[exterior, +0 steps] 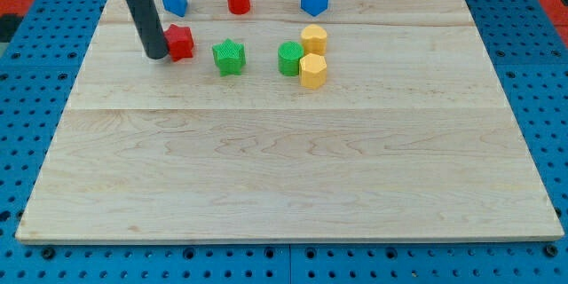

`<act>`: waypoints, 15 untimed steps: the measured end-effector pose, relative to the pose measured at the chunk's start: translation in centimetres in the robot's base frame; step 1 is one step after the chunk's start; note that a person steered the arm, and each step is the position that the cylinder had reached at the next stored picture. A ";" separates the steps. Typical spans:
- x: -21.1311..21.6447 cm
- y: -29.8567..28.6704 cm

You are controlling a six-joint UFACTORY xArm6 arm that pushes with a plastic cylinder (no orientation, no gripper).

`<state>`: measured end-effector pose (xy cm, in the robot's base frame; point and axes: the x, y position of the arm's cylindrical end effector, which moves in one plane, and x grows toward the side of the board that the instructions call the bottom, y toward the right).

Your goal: Push the red star to the top left of the board

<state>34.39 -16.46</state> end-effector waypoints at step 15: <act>-8.7 -7.6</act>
